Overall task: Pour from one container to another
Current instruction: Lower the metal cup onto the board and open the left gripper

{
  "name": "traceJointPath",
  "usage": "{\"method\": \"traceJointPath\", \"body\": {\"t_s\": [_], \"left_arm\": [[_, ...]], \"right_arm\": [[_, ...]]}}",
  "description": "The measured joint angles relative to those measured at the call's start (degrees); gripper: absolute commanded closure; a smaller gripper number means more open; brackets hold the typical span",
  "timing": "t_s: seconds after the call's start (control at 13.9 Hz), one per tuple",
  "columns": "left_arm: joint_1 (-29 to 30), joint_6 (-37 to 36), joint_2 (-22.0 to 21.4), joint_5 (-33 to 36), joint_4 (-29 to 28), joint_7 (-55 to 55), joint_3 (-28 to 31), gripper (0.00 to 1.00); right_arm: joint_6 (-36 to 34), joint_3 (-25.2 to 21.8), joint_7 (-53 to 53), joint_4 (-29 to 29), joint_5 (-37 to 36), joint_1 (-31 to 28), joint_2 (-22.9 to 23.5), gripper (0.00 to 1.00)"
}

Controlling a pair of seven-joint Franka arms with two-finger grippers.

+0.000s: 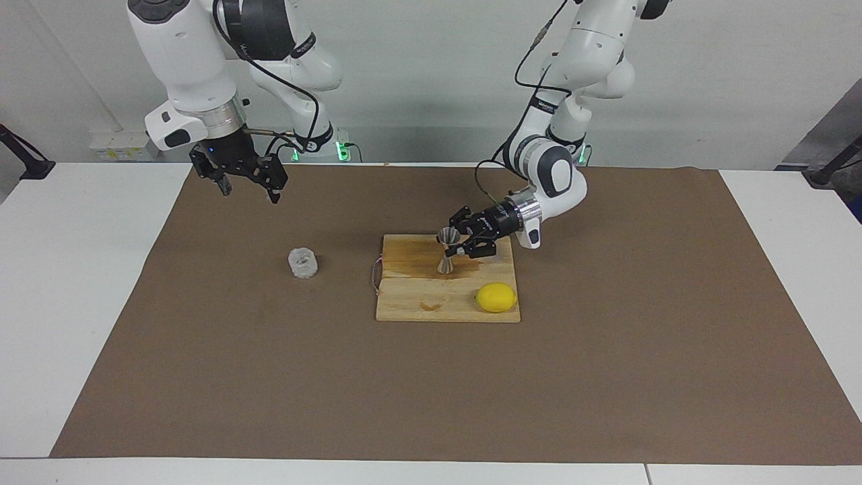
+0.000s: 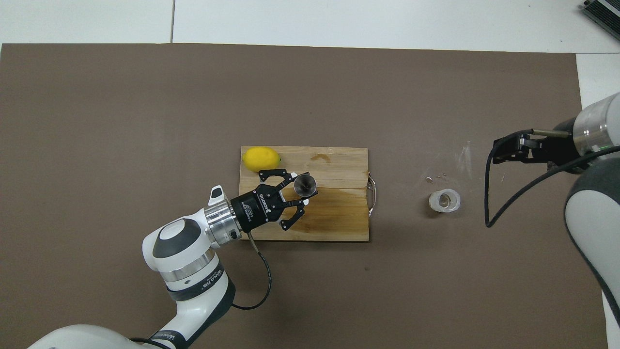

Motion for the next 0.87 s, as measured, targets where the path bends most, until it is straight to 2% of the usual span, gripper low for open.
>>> {"method": "traceJointPath", "body": {"t_s": [0.87], "left_arm": [[-2.5, 0.0, 2.6, -1.5, 0.0, 4.6, 0.0, 1.00]], "right_arm": [[0.0, 0.0, 0.0, 0.0, 0.0, 0.0, 0.0, 0.00]]}}
